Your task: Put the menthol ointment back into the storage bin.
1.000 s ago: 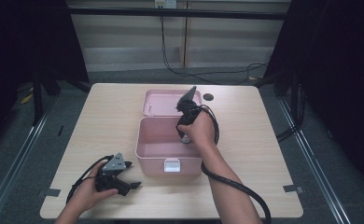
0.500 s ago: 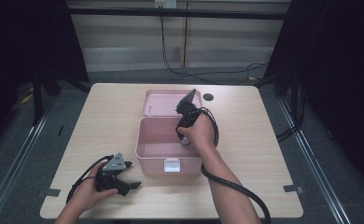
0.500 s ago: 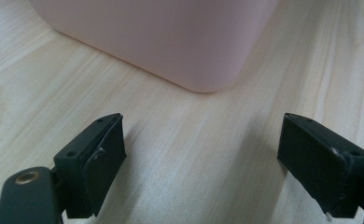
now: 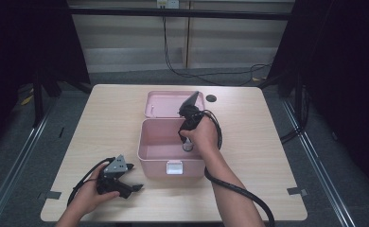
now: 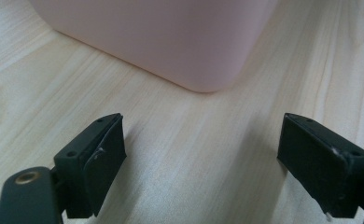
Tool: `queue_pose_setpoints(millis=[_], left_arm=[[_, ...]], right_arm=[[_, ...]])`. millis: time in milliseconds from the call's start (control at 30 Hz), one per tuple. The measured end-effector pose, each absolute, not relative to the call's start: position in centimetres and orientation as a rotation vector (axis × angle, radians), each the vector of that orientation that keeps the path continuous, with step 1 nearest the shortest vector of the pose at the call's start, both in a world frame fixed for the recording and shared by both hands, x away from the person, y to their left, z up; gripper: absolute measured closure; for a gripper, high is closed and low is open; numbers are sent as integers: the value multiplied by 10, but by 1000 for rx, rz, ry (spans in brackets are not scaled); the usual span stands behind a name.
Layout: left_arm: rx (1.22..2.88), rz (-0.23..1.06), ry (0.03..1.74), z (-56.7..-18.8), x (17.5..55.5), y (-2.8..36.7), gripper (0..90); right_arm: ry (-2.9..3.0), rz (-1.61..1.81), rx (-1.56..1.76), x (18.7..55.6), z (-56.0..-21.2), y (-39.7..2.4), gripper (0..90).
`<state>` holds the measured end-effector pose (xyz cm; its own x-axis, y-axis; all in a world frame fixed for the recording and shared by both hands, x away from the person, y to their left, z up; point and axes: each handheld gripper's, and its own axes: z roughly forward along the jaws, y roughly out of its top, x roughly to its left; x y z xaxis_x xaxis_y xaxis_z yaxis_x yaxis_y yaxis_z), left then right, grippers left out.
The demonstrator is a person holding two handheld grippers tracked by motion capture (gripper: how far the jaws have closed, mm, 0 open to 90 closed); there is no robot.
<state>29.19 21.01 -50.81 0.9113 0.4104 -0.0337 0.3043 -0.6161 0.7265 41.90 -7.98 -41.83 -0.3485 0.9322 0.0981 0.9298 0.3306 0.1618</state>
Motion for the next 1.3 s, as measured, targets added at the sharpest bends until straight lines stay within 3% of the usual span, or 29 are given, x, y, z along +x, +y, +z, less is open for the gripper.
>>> queue_pose_setpoints(millis=[733, 1300], left_arm=[[2278, 175, 507, -508, 292, 210, 144], [2276, 168, 505, -508, 292, 210, 145]], right_arm=[[2582, 326, 1763, 410, -404, -81, 466], [2693, 386, 1567, 399, -379, -77, 334]])
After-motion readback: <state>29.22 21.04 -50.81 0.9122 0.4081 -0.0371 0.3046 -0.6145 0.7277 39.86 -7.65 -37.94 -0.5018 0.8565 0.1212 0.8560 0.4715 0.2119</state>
